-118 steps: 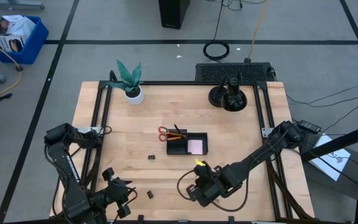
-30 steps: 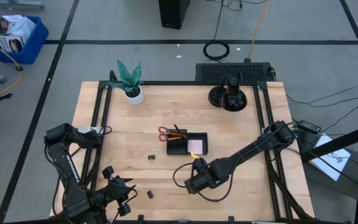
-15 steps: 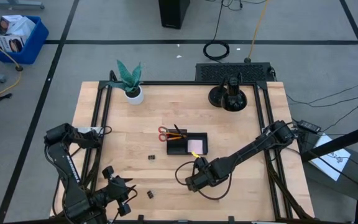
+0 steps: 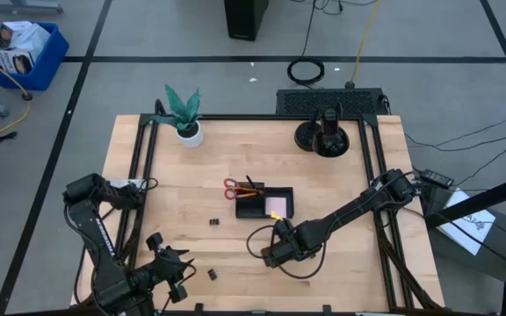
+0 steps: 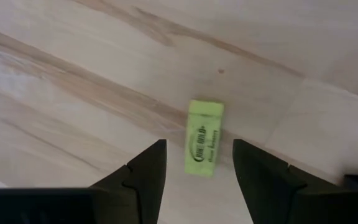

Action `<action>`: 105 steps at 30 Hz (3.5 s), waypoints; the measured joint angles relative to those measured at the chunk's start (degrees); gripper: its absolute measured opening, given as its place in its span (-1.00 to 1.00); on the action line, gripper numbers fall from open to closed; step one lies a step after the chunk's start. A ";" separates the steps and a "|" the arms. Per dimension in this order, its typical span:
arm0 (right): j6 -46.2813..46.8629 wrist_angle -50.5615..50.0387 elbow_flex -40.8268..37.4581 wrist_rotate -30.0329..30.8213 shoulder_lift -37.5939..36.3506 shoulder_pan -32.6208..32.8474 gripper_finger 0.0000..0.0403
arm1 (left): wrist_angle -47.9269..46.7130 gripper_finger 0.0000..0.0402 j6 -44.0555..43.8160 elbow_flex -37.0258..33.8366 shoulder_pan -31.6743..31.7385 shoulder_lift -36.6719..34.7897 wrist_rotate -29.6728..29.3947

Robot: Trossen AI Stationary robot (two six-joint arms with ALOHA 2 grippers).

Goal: Pick and place office supplies into organizer
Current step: Put the green eraser into the desk organizer

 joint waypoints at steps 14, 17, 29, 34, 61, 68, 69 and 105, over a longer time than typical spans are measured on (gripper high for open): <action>-0.57 1.32 -0.07 -1.99 0.42 -1.07 -0.12 | 0.02 -0.38 1.70 0.00 -0.02 0.00 -0.03; -0.76 1.88 -0.95 -2.82 0.37 -1.55 -0.12 | 0.02 -0.38 1.74 0.00 -0.02 0.00 -0.03; 1.62 11.07 -6.83 -5.74 0.11 -1.84 -0.17 | 0.00 -0.38 1.75 0.00 -0.02 0.00 -0.03; 1.23 10.94 -6.93 -5.95 0.12 -1.80 -0.27 | -0.02 -0.38 1.99 0.00 -0.02 0.00 -0.14; -0.39 14.33 -7.15 -6.14 0.37 -1.66 -0.35 | 0.55 -0.38 1.97 0.00 -0.02 0.00 -1.86; 1.26 13.53 -7.07 -8.23 0.44 -1.73 -0.36 | 0.52 -0.38 1.95 0.00 0.35 0.00 -1.87; 1.39 13.45 -7.06 -8.32 0.44 -1.73 -0.36 | 0.52 -0.38 1.95 -0.01 0.35 0.00 -1.87; 3.93 8.16 -7.24 -9.08 -0.31 -1.60 -0.36 | 0.55 -0.38 3.50 0.00 0.33 0.00 -2.57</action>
